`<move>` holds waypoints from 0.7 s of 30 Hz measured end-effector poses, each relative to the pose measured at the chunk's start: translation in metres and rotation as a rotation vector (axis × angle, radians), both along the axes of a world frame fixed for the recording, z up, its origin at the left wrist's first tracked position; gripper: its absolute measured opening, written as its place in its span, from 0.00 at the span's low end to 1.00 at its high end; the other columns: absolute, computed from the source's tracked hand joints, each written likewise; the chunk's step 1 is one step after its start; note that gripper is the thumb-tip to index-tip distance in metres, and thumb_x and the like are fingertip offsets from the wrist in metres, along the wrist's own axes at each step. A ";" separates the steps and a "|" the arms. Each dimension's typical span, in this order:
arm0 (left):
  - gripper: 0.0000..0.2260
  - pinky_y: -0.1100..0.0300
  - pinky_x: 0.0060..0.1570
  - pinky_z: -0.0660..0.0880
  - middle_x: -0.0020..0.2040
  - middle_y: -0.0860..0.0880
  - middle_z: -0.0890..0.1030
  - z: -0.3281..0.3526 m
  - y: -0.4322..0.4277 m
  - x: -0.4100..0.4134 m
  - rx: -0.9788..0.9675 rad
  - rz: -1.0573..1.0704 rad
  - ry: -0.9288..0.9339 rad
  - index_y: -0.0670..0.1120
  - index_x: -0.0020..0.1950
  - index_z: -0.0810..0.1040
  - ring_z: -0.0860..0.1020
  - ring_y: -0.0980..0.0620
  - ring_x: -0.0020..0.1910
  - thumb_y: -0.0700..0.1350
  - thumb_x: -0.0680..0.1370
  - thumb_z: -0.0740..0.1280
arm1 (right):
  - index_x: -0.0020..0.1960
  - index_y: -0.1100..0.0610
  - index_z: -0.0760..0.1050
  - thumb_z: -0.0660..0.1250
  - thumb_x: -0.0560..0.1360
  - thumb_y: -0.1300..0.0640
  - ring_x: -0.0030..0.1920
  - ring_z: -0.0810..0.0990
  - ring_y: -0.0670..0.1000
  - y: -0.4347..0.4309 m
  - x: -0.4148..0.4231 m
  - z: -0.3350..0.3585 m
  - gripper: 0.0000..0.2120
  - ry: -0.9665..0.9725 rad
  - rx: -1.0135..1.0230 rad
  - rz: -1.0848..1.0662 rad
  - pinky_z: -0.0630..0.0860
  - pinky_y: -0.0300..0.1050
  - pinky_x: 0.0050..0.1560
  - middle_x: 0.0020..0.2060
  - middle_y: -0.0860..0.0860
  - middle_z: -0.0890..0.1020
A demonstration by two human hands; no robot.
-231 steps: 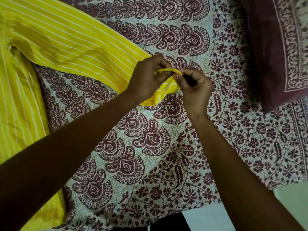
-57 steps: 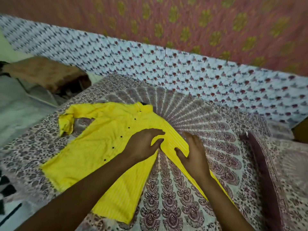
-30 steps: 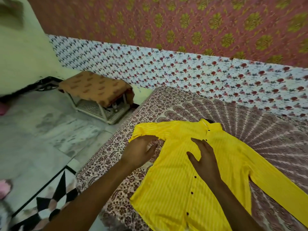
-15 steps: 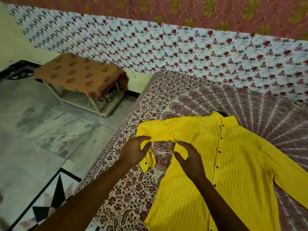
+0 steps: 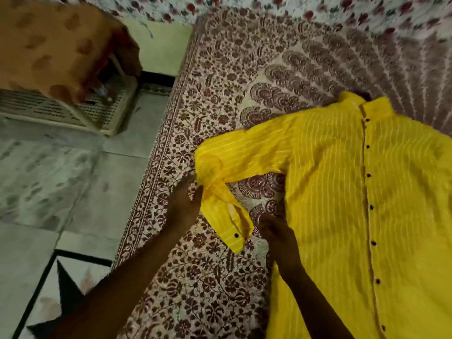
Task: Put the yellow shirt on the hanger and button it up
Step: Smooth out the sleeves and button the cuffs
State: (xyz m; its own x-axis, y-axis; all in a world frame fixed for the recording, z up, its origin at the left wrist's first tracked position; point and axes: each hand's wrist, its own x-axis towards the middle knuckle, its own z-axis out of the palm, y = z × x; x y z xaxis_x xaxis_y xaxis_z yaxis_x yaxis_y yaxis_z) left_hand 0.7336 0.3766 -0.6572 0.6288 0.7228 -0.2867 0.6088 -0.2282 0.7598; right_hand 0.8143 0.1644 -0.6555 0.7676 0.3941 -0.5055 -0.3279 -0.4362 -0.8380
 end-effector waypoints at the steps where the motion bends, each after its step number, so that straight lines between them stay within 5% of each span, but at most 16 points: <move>1: 0.15 0.50 0.61 0.72 0.63 0.40 0.75 -0.005 0.009 0.006 0.030 0.002 -0.008 0.42 0.65 0.72 0.75 0.43 0.60 0.42 0.79 0.62 | 0.57 0.59 0.77 0.66 0.75 0.65 0.52 0.78 0.50 0.011 0.005 -0.007 0.11 -0.007 0.016 -0.045 0.76 0.41 0.53 0.50 0.54 0.80; 5: 0.16 0.56 0.61 0.66 0.64 0.37 0.73 -0.018 0.041 0.049 0.076 0.016 -0.009 0.38 0.67 0.70 0.72 0.41 0.63 0.41 0.80 0.60 | 0.51 0.58 0.78 0.62 0.77 0.64 0.45 0.78 0.53 0.053 0.032 -0.020 0.06 0.058 0.087 -0.280 0.74 0.48 0.46 0.44 0.55 0.80; 9: 0.22 0.53 0.63 0.63 0.67 0.35 0.69 -0.043 0.071 0.094 -0.024 0.037 0.082 0.35 0.70 0.63 0.69 0.39 0.66 0.46 0.81 0.58 | 0.63 0.67 0.68 0.51 0.80 0.67 0.66 0.69 0.64 0.086 0.063 -0.028 0.15 0.356 0.287 -0.462 0.67 0.54 0.66 0.65 0.66 0.71; 11: 0.19 0.50 0.55 0.69 0.56 0.31 0.76 -0.050 0.084 0.108 -0.093 0.012 0.093 0.33 0.59 0.74 0.75 0.37 0.56 0.49 0.80 0.61 | 0.56 0.58 0.70 0.50 0.82 0.58 0.68 0.69 0.58 0.099 0.078 -0.035 0.11 0.502 0.379 -0.536 0.66 0.51 0.68 0.67 0.60 0.70; 13: 0.17 0.51 0.43 0.68 0.35 0.36 0.75 -0.052 0.093 0.114 -0.144 -0.052 0.041 0.39 0.35 0.76 0.75 0.41 0.39 0.51 0.77 0.65 | 0.44 0.55 0.70 0.55 0.81 0.50 0.56 0.77 0.53 0.111 0.090 -0.038 0.12 0.562 0.367 -0.629 0.74 0.46 0.56 0.51 0.53 0.80; 16: 0.15 0.57 0.38 0.68 0.33 0.46 0.72 -0.046 0.104 0.119 -0.213 0.077 -0.144 0.48 0.32 0.71 0.72 0.50 0.36 0.52 0.77 0.64 | 0.35 0.55 0.70 0.63 0.78 0.53 0.27 0.76 0.45 0.120 0.102 -0.039 0.14 0.464 0.325 -0.752 0.73 0.39 0.30 0.21 0.47 0.74; 19: 0.12 0.62 0.34 0.68 0.35 0.51 0.71 -0.040 0.112 0.115 -0.059 0.044 -0.150 0.49 0.36 0.70 0.72 0.58 0.34 0.47 0.80 0.61 | 0.32 0.57 0.71 0.65 0.76 0.58 0.25 0.74 0.49 0.117 0.097 -0.046 0.14 0.239 0.100 -0.624 0.73 0.42 0.32 0.23 0.50 0.74; 21: 0.09 0.59 0.38 0.64 0.41 0.49 0.74 -0.044 0.118 0.111 0.124 -0.059 -0.109 0.43 0.45 0.75 0.72 0.54 0.43 0.48 0.77 0.65 | 0.33 0.57 0.71 0.63 0.77 0.59 0.24 0.75 0.49 0.110 0.093 -0.050 0.13 0.247 -0.061 -0.457 0.73 0.44 0.32 0.26 0.53 0.74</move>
